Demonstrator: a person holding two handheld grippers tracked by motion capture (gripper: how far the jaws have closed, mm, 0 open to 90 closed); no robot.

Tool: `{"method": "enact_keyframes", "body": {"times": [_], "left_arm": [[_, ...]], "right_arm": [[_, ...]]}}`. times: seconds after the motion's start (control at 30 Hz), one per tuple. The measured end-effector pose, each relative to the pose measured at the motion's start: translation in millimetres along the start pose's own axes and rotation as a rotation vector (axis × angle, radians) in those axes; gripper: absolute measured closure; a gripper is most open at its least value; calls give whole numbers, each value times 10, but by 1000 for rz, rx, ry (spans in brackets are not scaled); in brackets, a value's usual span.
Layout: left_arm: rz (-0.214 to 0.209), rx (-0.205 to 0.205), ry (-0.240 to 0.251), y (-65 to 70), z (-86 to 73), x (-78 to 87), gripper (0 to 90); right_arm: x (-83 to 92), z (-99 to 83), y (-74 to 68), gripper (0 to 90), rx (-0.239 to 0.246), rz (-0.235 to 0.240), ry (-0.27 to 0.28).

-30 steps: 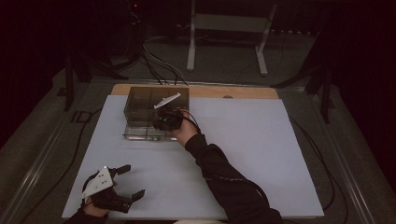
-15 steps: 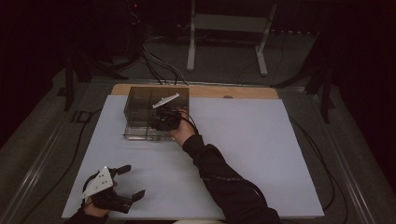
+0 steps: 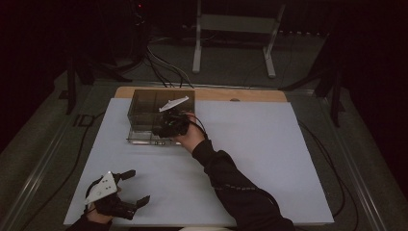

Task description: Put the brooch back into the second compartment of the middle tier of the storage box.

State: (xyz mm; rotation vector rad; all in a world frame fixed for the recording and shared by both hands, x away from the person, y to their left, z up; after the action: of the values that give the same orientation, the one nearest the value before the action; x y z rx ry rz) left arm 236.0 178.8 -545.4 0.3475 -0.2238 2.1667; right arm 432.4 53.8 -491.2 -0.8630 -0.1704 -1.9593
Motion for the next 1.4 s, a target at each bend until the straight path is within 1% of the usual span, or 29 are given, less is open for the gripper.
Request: {"method": "enact_keyframes", "body": {"times": [0.13,0.2,0.4,0.47,0.53,0.57,0.6,0.7,0.73,0.8,0.83,0.9,0.97,1.03,1.1,1.13,1.17,1.27,1.4], "left_arm": [[0,4,4,-1,6,3,6],[1,3,1,-2,1,0,6],[-4,0,-4,6,1,-14,6],[-4,1,1,2,6,-9,6],[-3,6,7,0,9,-5,6],[-2,5,5,0,8,-4,5],[-3,4,5,1,9,-5,5],[-3,6,5,-2,11,-7,6],[-3,5,4,0,9,-9,6],[-4,1,0,3,6,-10,6],[-3,4,2,-1,8,-10,6],[-1,7,4,-2,8,-6,6],[-1,6,5,0,11,-4,5],[-2,8,5,-5,11,-5,6],[-1,4,1,-3,6,-6,6],[-2,3,1,0,8,-7,5],[-3,4,4,1,12,-9,6],[-3,4,-1,-2,8,-17,6],[-7,5,2,5,16,-30,6]], "right_arm": [[44,-5,-15,400,4,-9,0],[57,-4,-17,389,8,-10,4],[108,-25,-46,269,3,-3,16],[116,-33,-48,234,8,-4,11],[127,-40,-32,227,15,-12,5],[132,-43,-23,219,9,-11,4],[138,-46,-18,207,3,-10,3],[153,-57,-2,165,8,-12,-2],[159,-62,-2,147,6,-6,-3],[168,-68,-5,143,9,3,-2],[187,-79,-16,117,22,13,-7],[205,-78,-16,118,16,18,1],[219,-89,-24,111,26,17,0],[236,-101,-33,82,44,24,-2],[254,-114,-34,58,41,26,2],[260,-127,-36,19,42,31,-3],[266,-140,-40,0,50,40,-9],[285,-177,-36,0,53,44,-21],[310,-204,-16,0,52,39,-16]]}}
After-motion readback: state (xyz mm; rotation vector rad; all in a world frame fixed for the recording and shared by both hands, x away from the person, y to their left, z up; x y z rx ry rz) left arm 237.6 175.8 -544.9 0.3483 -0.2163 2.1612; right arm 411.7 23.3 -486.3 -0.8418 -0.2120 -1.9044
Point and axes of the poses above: each handheld gripper's, and its own axes: x roughly backward along the jaws, z roughly out of its top, y roughly to its right, the point moved 6 cm from there along -x, roughly forward along the jaws, and after that the axes turned 6 degrees about -x, right-handed, at the moved point
